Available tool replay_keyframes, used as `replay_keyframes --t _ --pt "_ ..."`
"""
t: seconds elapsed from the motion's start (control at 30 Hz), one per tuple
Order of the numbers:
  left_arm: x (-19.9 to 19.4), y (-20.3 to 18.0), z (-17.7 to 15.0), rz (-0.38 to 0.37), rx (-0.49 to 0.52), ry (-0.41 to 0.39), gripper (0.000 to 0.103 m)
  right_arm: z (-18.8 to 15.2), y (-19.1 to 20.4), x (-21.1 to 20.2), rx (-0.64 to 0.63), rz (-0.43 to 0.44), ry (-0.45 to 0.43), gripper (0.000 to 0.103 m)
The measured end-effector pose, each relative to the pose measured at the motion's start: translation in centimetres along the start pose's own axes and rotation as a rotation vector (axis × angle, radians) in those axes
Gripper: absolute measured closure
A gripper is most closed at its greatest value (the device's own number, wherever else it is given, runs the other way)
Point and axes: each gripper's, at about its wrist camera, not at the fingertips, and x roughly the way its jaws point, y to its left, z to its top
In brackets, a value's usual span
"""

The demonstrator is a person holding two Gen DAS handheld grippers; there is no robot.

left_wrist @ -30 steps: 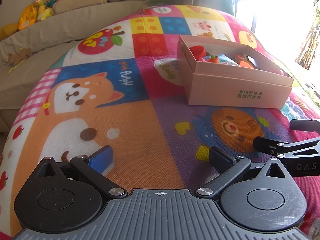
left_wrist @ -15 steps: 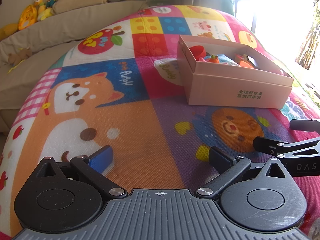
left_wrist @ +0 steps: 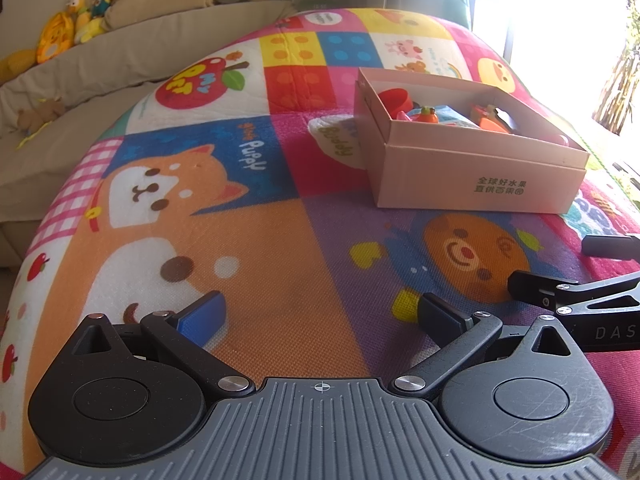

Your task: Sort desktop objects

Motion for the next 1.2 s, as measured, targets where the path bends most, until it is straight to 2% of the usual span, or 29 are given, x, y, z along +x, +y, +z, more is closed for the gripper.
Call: replay_keyframes --t 1.2 --pt "-0.11 0.10 0.06 -0.014 -0.009 -0.002 0.000 0.00 -0.01 0.01 0.000 0.000 0.000 0.000"
